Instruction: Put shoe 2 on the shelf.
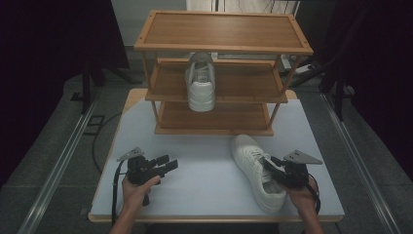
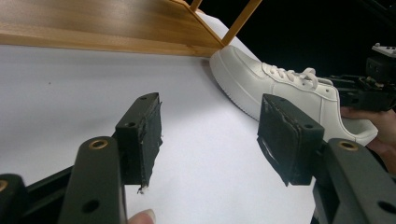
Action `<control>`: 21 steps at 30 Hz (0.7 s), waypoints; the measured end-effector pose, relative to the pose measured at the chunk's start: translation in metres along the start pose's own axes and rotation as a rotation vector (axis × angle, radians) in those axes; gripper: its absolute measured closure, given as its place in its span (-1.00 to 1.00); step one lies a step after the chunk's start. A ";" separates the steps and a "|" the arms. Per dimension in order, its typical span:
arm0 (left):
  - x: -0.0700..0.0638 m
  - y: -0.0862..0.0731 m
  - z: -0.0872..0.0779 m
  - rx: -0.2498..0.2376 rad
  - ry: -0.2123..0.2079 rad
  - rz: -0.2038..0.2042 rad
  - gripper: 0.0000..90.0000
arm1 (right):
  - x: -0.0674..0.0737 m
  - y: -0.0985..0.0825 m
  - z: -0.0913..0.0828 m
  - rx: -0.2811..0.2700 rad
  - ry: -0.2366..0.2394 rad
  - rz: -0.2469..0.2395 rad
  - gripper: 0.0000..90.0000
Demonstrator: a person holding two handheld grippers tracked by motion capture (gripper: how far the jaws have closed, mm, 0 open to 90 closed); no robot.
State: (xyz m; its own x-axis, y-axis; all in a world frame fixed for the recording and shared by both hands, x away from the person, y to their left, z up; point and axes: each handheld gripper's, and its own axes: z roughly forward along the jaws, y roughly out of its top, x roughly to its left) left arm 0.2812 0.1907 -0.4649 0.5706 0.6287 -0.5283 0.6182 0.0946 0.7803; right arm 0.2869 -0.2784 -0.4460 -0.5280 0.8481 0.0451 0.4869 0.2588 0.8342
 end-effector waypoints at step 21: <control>0.003 0.000 -0.002 -0.008 0.003 -0.011 -0.11 | -0.002 -0.003 -0.005 -0.095 0.081 0.055 0.83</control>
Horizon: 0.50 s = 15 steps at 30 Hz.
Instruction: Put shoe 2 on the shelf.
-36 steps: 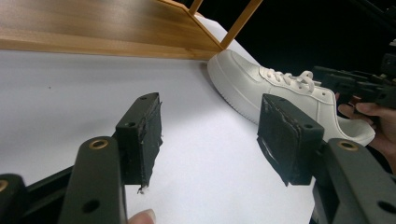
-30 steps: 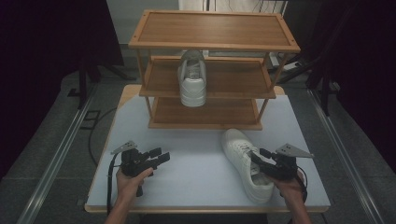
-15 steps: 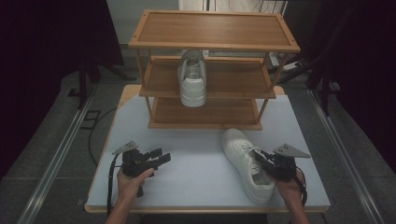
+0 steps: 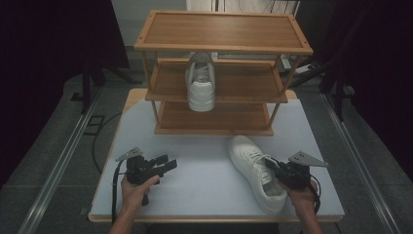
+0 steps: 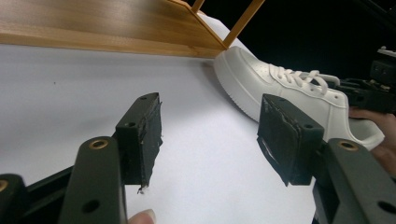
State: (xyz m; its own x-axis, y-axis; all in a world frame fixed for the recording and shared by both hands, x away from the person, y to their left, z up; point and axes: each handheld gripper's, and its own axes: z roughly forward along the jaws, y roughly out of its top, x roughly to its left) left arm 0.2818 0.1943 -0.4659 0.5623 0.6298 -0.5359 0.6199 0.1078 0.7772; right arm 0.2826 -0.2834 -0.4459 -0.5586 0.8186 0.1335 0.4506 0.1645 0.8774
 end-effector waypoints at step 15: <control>0.002 0.000 -0.001 -0.007 -0.002 -0.014 -0.11 | 0.033 0.028 -0.025 -0.121 0.111 0.069 0.83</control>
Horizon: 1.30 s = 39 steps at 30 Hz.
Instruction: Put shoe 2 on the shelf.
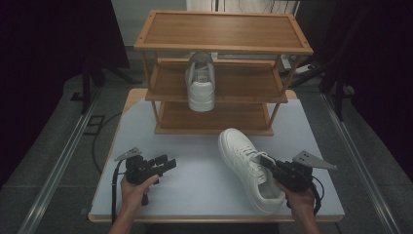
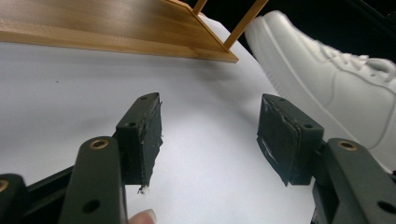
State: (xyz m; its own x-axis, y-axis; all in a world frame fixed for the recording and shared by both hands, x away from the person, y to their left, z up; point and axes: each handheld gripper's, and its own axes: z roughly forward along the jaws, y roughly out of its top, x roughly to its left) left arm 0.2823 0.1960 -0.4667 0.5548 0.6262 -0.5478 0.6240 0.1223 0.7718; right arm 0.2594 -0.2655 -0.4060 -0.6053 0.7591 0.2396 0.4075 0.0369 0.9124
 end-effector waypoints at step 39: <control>0.001 0.003 -0.008 -0.019 -0.008 -0.020 -0.11 | 0.028 0.120 -0.015 -0.245 -0.037 0.077 0.83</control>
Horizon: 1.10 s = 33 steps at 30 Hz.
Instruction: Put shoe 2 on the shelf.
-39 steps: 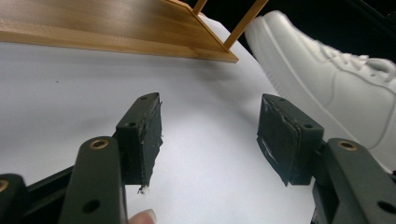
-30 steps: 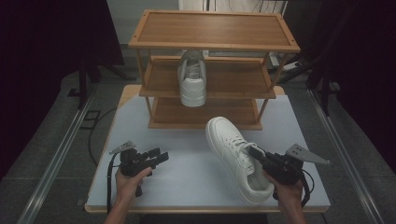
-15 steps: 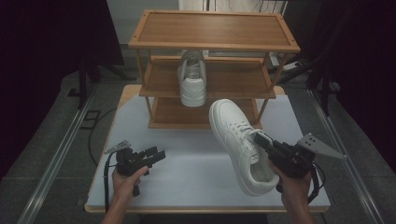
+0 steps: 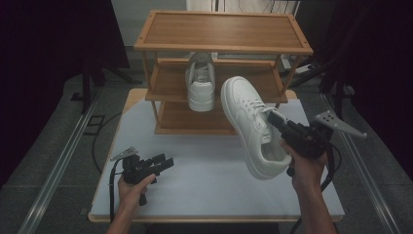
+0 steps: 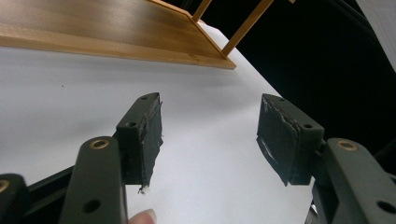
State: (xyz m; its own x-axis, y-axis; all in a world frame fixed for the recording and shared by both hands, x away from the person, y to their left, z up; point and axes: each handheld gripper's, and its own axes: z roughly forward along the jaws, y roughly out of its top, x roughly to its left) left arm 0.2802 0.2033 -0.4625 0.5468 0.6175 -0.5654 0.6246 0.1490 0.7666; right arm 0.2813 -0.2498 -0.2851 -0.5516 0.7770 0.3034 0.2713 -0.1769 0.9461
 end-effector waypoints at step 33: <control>0.002 -0.001 0.000 -0.001 -0.014 -0.012 -0.10 | -0.027 0.045 0.110 0.051 -0.242 0.115 0.82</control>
State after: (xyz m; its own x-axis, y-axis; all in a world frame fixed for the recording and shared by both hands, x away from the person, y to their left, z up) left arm 0.2807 0.2049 -0.4643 0.5469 0.6047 -0.5790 0.6305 0.1574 0.7600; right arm 0.3953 -0.2119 -0.2633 -0.3120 0.8766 0.3664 0.3640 -0.2460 0.8984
